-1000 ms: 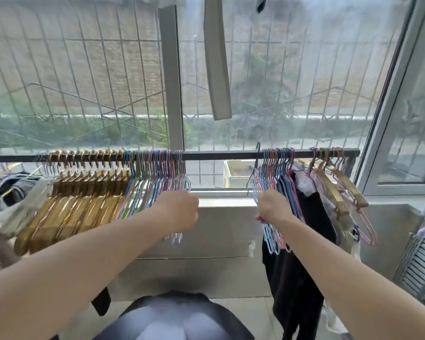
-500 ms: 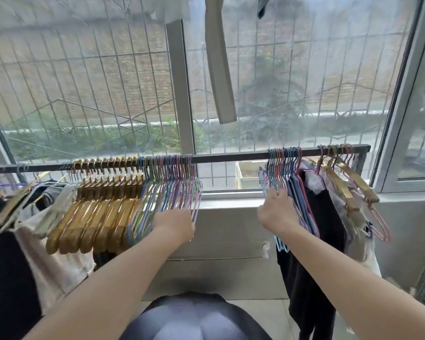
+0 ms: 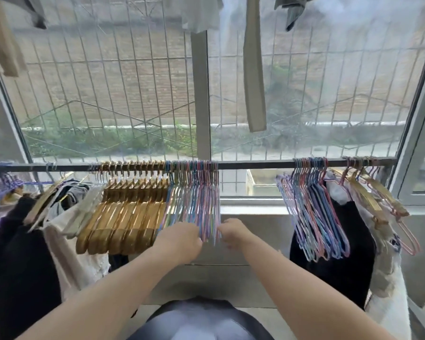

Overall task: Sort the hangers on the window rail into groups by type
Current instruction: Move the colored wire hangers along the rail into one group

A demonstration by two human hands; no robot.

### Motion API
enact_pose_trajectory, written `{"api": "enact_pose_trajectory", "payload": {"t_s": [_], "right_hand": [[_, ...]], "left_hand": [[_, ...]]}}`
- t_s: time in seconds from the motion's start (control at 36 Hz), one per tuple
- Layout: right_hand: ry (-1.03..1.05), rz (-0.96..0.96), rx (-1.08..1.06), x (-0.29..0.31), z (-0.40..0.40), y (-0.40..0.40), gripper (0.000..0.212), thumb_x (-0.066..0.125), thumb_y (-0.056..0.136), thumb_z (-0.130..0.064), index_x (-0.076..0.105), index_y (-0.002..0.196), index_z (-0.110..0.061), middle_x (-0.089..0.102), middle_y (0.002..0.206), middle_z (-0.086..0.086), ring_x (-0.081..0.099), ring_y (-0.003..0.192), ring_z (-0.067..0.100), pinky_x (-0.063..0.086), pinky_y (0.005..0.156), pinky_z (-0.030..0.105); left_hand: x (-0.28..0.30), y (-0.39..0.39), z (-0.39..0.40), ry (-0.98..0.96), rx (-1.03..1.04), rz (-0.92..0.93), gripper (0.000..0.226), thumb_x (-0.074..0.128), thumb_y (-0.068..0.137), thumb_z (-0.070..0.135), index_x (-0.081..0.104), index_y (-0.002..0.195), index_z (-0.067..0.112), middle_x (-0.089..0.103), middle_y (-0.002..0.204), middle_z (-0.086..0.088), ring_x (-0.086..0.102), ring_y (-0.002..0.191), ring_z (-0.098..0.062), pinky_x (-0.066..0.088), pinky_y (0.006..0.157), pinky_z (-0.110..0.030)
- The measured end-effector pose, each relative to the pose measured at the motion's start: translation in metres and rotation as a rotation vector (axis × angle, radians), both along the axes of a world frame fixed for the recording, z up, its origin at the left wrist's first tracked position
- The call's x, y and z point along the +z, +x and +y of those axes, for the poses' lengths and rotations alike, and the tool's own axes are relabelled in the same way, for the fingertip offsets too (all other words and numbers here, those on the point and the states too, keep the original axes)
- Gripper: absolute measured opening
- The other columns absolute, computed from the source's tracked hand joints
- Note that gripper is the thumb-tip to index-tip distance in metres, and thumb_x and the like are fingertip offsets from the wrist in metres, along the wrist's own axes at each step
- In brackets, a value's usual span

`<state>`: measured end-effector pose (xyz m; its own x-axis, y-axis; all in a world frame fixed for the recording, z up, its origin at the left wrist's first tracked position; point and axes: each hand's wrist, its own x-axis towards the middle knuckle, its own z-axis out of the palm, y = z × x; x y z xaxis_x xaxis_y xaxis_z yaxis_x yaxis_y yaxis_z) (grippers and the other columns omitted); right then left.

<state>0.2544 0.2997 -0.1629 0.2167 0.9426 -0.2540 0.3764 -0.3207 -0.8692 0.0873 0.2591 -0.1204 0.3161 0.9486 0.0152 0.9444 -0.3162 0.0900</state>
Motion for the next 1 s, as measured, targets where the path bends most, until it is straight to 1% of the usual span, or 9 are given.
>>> {"api": "enact_pose_trajectory", "payload": {"t_s": [0.11, 0.19, 0.22, 0.31, 0.36, 0.47, 0.64, 0.81, 1.0], "right_hand": [[0.039, 0.135, -0.124, -0.005, 0.006, -0.009, 0.036, 0.063, 0.090, 0.005, 0.059, 0.125, 0.015, 0.052, 0.076, 0.012, 0.045, 0.060, 0.021, 0.035, 0.052, 0.026], [0.018, 0.154, -0.101, 0.001, 0.001, -0.021, 0.005, 0.063, 0.092, 0.001, 0.068, 0.092, -0.002, 0.053, 0.073, 0.003, 0.052, 0.065, 0.019, 0.055, 0.071, 0.036], [-0.002, 0.152, -0.109, 0.004, 0.000, -0.023, 0.014, 0.065, 0.092, -0.003, 0.062, 0.082, -0.013, 0.055, 0.075, 0.002, 0.055, 0.068, 0.018, 0.056, 0.078, 0.037], [0.066, 0.063, -0.167, 0.005, 0.006, -0.027, 0.022, 0.065, 0.088, -0.004, 0.057, 0.071, -0.016, 0.057, 0.073, 0.006, 0.050, 0.061, 0.018, 0.049, 0.063, 0.034], [0.159, -0.052, -0.245, 0.004, 0.005, -0.029, 0.006, 0.063, 0.085, -0.006, 0.069, 0.085, -0.006, 0.066, 0.084, 0.014, 0.056, 0.073, 0.022, 0.049, 0.068, 0.041], [0.347, -0.218, -0.340, 0.013, -0.015, -0.032, 0.033, 0.054, 0.094, -0.013, 0.061, 0.126, -0.013, 0.068, 0.112, 0.010, 0.065, 0.101, 0.031, 0.053, 0.085, 0.039], [0.597, -0.394, -0.426, 0.067, -0.009, -0.019, 0.023, 0.053, 0.093, -0.008, 0.067, 0.111, -0.014, 0.073, 0.101, 0.013, 0.064, 0.090, 0.033, 0.042, 0.072, 0.033], [0.449, -0.420, -0.367, 0.105, 0.024, 0.004, 0.022, 0.050, 0.092, -0.008, 0.072, 0.097, -0.009, 0.071, 0.099, 0.013, 0.063, 0.094, 0.033, 0.045, 0.078, 0.032], [0.319, -0.265, -0.396, 0.016, -0.014, 0.020, 0.022, 0.047, 0.091, -0.005, 0.065, 0.084, -0.015, 0.064, 0.081, 0.006, 0.062, 0.078, 0.029, 0.048, 0.069, 0.035]], "left_hand": [[0.010, -0.026, -0.002, -0.012, 0.006, 0.009, 0.019, 0.041, 0.101, 0.031, 0.053, 0.096, 0.017, 0.063, 0.104, -0.009, 0.063, 0.093, -0.030, 0.054, 0.090, -0.042], [0.014, -0.047, -0.001, -0.019, -0.001, -0.032, 0.021, 0.041, 0.101, 0.030, 0.056, 0.097, 0.017, 0.064, 0.099, -0.005, 0.064, 0.090, -0.028, 0.056, 0.087, -0.043], [0.015, -0.052, -0.001, -0.015, -0.009, -0.035, 0.022, 0.041, 0.101, 0.029, 0.059, 0.097, 0.016, 0.064, 0.096, -0.004, 0.065, 0.088, -0.026, 0.057, 0.085, -0.042], [0.018, -0.066, 0.002, -0.007, -0.021, -0.063, 0.024, 0.042, 0.101, 0.028, 0.062, 0.093, 0.017, 0.064, 0.088, -0.001, 0.065, 0.080, -0.021, 0.058, 0.077, -0.039], [0.017, -0.072, 0.004, 0.001, -0.038, -0.078, 0.023, 0.043, 0.102, 0.028, 0.060, 0.091, 0.018, 0.063, 0.086, -0.001, 0.063, 0.077, -0.019, 0.054, 0.069, -0.035], [0.012, -0.075, -0.003, -0.004, -0.061, -0.075, 0.026, 0.043, 0.104, 0.027, 0.055, 0.082, 0.020, 0.058, 0.080, 0.002, 0.056, 0.067, -0.014, 0.042, 0.058, -0.029], [0.029, -0.079, 0.002, 0.059, -0.071, -0.079, 0.028, 0.041, 0.104, 0.024, 0.053, 0.079, 0.019, 0.060, 0.077, 0.001, 0.063, 0.068, -0.018, 0.048, 0.061, -0.030], [0.033, -0.086, 0.003, -0.036, -0.071, -0.261, 0.028, 0.045, 0.105, 0.029, 0.062, 0.086, 0.018, 0.067, 0.082, -0.001, 0.063, 0.068, -0.017, 0.052, 0.064, -0.033], [-0.022, -0.092, -0.026, -0.276, -0.081, -0.509, 0.023, 0.054, 0.104, 0.031, 0.066, 0.086, 0.023, 0.072, 0.074, 0.001, 0.064, 0.061, -0.010, 0.055, 0.064, -0.030]]}}
